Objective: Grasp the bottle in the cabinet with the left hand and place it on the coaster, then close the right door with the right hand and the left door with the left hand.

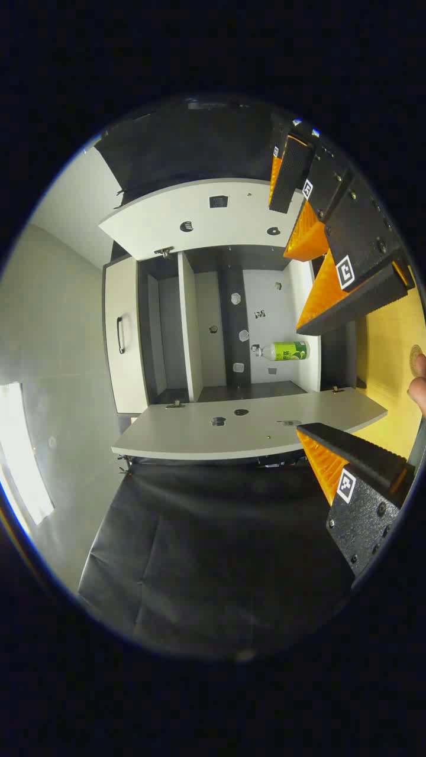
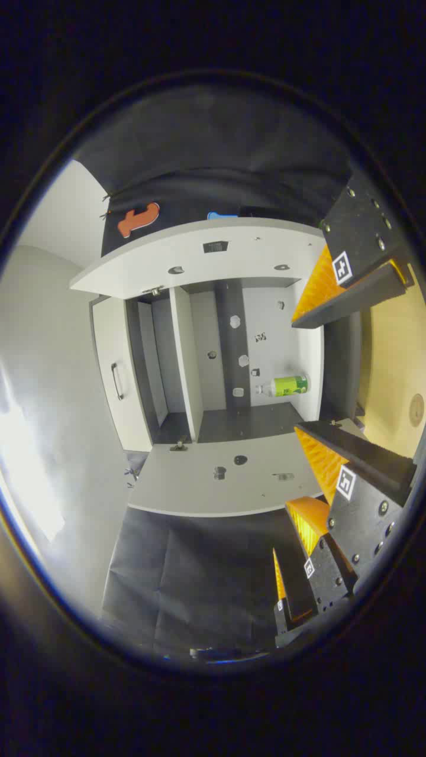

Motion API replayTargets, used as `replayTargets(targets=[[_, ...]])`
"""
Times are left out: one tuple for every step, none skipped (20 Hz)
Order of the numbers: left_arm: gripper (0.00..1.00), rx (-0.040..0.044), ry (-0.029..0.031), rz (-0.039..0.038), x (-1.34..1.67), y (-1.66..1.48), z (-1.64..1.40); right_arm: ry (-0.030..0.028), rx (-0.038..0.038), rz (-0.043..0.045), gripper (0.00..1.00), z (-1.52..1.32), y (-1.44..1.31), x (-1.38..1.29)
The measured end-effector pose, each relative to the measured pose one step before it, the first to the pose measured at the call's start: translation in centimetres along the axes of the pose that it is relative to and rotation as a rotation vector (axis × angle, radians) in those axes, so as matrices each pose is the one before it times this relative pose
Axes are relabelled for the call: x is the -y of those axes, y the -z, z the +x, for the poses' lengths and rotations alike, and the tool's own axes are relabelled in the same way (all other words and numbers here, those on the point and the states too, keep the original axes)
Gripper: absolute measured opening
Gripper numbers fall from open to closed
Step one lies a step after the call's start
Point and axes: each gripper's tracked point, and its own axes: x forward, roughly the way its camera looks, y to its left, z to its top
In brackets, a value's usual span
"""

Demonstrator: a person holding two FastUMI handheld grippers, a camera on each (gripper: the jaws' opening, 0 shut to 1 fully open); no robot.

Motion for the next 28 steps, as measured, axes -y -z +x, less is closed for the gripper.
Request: replayTargets(targets=[[0.94, -0.00295, 0.01095, -0.00659, 0.224, -0.084, 0.183, -0.00182, 0.00519, -0.00676, 0.92, -0.014, -0.541, 0.02], [0.94, -0.00702, 0.00319, -0.00316, -0.039, -0.057, 0.182, 0.00187, 0.01013, 0.00465, 0.95, 0.142, -0.644, -0.022], [0.94, -0.01153, 0.00705, -0.00634, -0.047, 0.168, 0.27, 0.00038, 0.00643, 0.00218, 0.95, -0.061, -0.229, -0.038], [0.94, -0.00602, 0.01013, -0.00767, 0.059, 0.026, 0.173, 0.01273, -0.00574, -0.00466, 0.95, 0.22, -0.039, 0.205], [0.94, -0.00827, 0.00099, -0.00779, -0.3, 0.091, 0.28, 0.01675, -0.00894, -0.00716, 0.95, 0.006, 0.216, 0.482], [0.94, -0.00149, 0.00293, -0.00891, -0.326, 0.049, 0.317, 0.00997, 0.00038, -0.00854, 0.95, 0.278, -0.054, 0.175], [0.94, 0.00347, 0.00322, -0.00583, -0.232, -0.158, 0.39, 0.00622, -0.00085, -0.00713, 0.95, 0.296, -0.049, 0.02], [0.94, 0.00473, 0.00018, 0.00218, -0.463, -0.049, 0.46, -0.01356, 0.00331, 0.0028, 0.95, 0.161, -0.145, -0.383], [0.94, 0.00125, 0.00239, 0.01037, -0.516, 0.03, 0.517, -0.0233, 0.02936, 0.01777, 0.95, -0.007, -0.577, -0.785], [0.94, 0.00428, -0.00119, 0.00773, -0.357, -0.087, 0.456, -0.02488, 0.02711, 0.01146, 0.95, 0.212, -0.665, -0.605], [0.96, 0.00091, -0.00222, 0.00903, -0.42, 0.017, 0.625, -0.00355, 0.02408, -0.00222, 0.92, 0.355, -0.64, -0.204], [0.94, -0.00196, 0.00022, 0.00553, -0.322, 0.29, 0.588, 0.01593, 0.01916, -0.02094, 0.92, 0.028, -0.238, 0.409], [0.94, -0.00717, 0.00193, 0.00007, -0.281, 0.292, 0.535, 0.00747, 0.00744, -0.02982, 0.95, 0.449, -0.047, 0.086], [0.94, -0.00301, 0.00186, -0.00447, -0.15, 0.238, 0.578, 0.00731, -0.00372, -0.03087, 0.95, 0.469, 0.29, -0.205], [0.95, -0.00367, 0.00161, -0.00541, -0.184, 0.247, 0.653, 0.01372, -0.01157, -0.02531, 0.95, 0.305, 0.433, -0.087], [0.94, -0.00515, 0.00359, -0.00207, -0.15, 0.356, 0.6, -0.00004, -0.00779, -0.00932, 0.95, 0.204, 0.308, -0.367], [0.94, -0.00921, 0.00374, 0.00161, -0.082, 0.416, 0.642, -0.00328, -0.00414, 0.00374, 0.96, 0.556, 0.223, -0.326], [0.94, -0.00611, 0.00364, 0.00147, -0.142, 0.326, 0.677, -0.00537, -0.00163, 0.01115, 0.96, 0.593, 0.255, -0.371], [0.95, -0.00616, 0.00343, -0.00151, -0.141, 0.223, 0.665, 0.00149, -0.00499, 0.00709, 0.96, 0.039, 0.18, -0.016], [0.95, -0.00269, 0.00455, -0.00441, -0.039, 0.238, 0.632, 0.00826, -0.00492, 0.0034, 0.96, 0.62, 0.243, -0.081], [0.95, -0.00054, 0.00298, -0.00565, -0.101, 0.17, 0.725, 0.00826, 0.00093, 0.00147, 0.96, 0.708, 0.021, -0.004], [0.95, -0.00274, 0.00251, -0.00275, -0.084, 0.256, 0.852, -0.00227, 0.00449, -0.00081, 0.96, 0.634, 0.02, -0.102], [0.95, -0.00655, 0.0002, -0.00237, -0.122, 0.324, 0.935, -0.00259, 0.00349, -0.002, 0.96, 0.764, 0.081, -0.123], [0.94, -0.00232, 0.00291, -0.00344, 0.01, 0.157, 0.814, 0.0015, -0.00257, -0.00348, 0.95, 0.678, 0.267, -0.109], [0.94, -0.00204, 0.00089, -0.00395, -0.03, 0.16, 0.959, 0.00414, -0.00741, -0.00409, 0.96, 0.487, 0.382, 0.109], [0.94, 0.00008, 0.00074, -0.00428, 0.012, 0.135, 1.238, 0.00509, -0.0098, -0.00205, 0.96, 0.694, 0.397, 0.086], [0.95, 0.00228, 0.00363, -0.00126, 0.115, 0.159, 1.217, 0.00469, -0.00816, 0.00374, 0.96, 0.399, 0.364, 0.101], [0.95, 0.0029, -0.00075, 0.00258, 0.024, 0.147, 1.275, -0.00009, -0.00461, 0.00854, 0.96, 0.618, 0.265, -0.082]])
